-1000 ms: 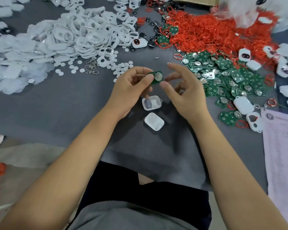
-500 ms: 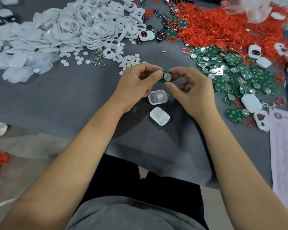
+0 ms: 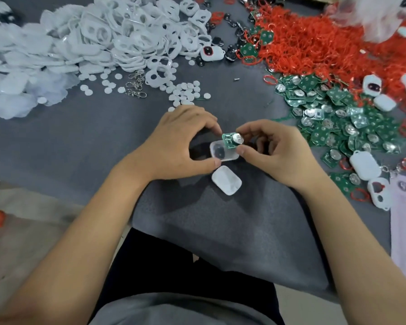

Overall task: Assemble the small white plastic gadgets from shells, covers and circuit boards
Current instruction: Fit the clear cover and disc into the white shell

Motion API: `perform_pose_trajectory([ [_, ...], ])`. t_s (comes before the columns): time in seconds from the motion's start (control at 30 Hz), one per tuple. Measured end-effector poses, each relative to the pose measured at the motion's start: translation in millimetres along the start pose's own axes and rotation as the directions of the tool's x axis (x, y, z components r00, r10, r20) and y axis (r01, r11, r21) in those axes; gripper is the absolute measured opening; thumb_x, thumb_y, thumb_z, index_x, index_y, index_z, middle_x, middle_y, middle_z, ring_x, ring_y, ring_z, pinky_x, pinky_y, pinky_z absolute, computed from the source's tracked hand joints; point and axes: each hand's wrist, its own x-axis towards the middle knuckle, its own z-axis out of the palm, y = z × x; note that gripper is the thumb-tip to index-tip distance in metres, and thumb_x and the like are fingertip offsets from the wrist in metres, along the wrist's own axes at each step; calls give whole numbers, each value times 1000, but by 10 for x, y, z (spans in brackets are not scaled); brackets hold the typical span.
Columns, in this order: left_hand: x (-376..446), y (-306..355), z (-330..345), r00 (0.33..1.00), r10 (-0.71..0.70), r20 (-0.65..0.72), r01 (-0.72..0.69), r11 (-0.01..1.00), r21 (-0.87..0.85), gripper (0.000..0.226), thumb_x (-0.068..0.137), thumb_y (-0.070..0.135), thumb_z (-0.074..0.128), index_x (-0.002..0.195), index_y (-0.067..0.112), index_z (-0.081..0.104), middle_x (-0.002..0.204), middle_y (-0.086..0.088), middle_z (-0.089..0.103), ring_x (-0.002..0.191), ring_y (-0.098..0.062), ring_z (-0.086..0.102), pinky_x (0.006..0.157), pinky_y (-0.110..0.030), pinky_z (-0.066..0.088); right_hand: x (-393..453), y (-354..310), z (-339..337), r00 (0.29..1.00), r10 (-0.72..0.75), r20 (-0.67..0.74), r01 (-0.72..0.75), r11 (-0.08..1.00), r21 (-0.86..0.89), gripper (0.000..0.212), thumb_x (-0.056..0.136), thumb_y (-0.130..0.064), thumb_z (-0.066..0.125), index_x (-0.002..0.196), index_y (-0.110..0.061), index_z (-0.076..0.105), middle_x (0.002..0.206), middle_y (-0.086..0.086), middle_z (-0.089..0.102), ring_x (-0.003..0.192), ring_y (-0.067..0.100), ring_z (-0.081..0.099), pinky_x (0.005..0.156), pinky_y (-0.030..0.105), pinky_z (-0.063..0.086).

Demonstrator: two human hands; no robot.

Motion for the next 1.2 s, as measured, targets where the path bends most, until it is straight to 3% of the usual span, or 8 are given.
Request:
perform_pose_trajectory([
  [0.1,-7,-30,-10,1000,0,23,0,1000,-15,54,78,52,84,121,32,60,144,14,51,146,-10,32,117,-37,26,-15,-8,-2,1000,-3,17,3,1000,-23,28,86,-21,81,112,-27,73,94,-10,73,61,7,46,59,16,41],
  [0.3,11,-5,33,999,-7,-42,6,1000,-10,45,77,48,86,113,27,69,138,9,56,140,-15,38,116,-41,31,-33,-126,38,998,-66,5,66,980,-189,30,82,-32,75,112,-31,70,99,-14,66,71,15,55,64,34,49],
  [0.47,7,3,69,996,19,-83,-23,999,-45,41,78,44,85,109,22,70,125,9,62,125,-17,47,110,-36,36,-52,-202,105,993,-109,-36,93,947,-307,27,82,-33,78,108,-33,70,104,-17,61,76,10,57,66,28,49],
  [0.63,-6,10,86,995,18,-98,-26,997,-79,41,80,49,79,108,21,70,112,10,65,109,-18,50,99,-27,39,-78,-227,129,994,-99,-56,79,954,-289,28,81,-34,80,106,-37,69,103,-19,62,78,12,56,67,29,49],
  [0.8,-9,8,83,996,9,-91,-17,996,-84,41,79,48,80,110,22,71,113,11,65,108,-16,50,98,-22,38,-64,-197,119,996,-69,-48,57,973,-225,27,82,-36,80,107,-38,70,101,-21,61,80,15,54,70,29,48],
  [1.0,-11,8,74,997,3,-82,-10,997,-82,41,80,48,81,111,22,71,115,12,65,108,-14,50,98,-20,36,-57,-141,128,998,-41,-36,35,988,-151,27,86,-39,76,112,-36,74,104,-16,65,78,16,55,72,41,51],
  [1.2,-8,2,74,997,-4,-74,-3,997,-83,42,79,50,79,111,24,71,115,13,65,108,-15,50,99,-25,39,-60,-116,145,997,-39,-71,27,987,-161,23,91,-31,72,114,-30,78,105,-13,67,76,16,57,71,44,52],
])
